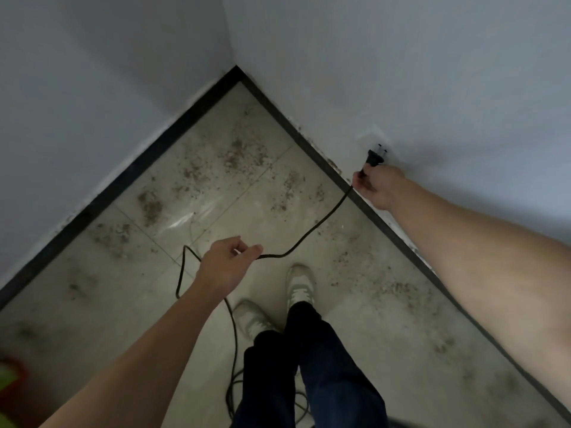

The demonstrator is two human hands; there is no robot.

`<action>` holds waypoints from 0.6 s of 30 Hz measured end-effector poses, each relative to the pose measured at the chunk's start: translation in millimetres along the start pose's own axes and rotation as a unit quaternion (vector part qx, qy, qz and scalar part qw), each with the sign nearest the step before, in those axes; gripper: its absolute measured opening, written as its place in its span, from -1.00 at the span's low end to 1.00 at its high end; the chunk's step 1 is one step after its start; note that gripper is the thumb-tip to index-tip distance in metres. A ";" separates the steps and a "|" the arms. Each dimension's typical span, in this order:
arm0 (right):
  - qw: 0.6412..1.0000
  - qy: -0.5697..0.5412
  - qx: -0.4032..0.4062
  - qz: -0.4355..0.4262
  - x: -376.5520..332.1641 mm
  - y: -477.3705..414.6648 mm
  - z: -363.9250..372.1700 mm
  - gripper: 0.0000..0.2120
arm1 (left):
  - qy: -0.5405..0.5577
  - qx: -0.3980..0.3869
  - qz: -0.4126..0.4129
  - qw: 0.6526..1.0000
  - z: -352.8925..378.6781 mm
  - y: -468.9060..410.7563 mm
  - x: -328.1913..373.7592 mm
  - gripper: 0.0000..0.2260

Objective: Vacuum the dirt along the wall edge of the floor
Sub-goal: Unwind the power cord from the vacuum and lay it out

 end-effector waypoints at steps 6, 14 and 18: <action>0.997 -0.060 0.021 -0.032 -0.5 8.1 11.2 -0.80 | 0.006 -0.004 -0.008 1.000 -2.7 4.2 14.4 -0.72; 0.996 -0.073 0.050 -0.013 -9.5 10.1 12.1 -0.71 | 0.017 -0.003 -0.019 1.000 -12.4 6.8 22.3 -0.72; 0.995 -0.053 0.080 -0.021 -13.0 6.6 10.5 -0.63 | 0.015 -0.003 -0.025 1.000 -13.3 11.4 21.5 -0.72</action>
Point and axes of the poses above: each hand's wrist, its own y-axis away from the middle knuckle, its own z-axis out of the palm, x = y × z, the point moved 3 cm from there along -y, towards the middle knuckle, and after that the axes turned 4 degrees about z, right-handed, at the moved point
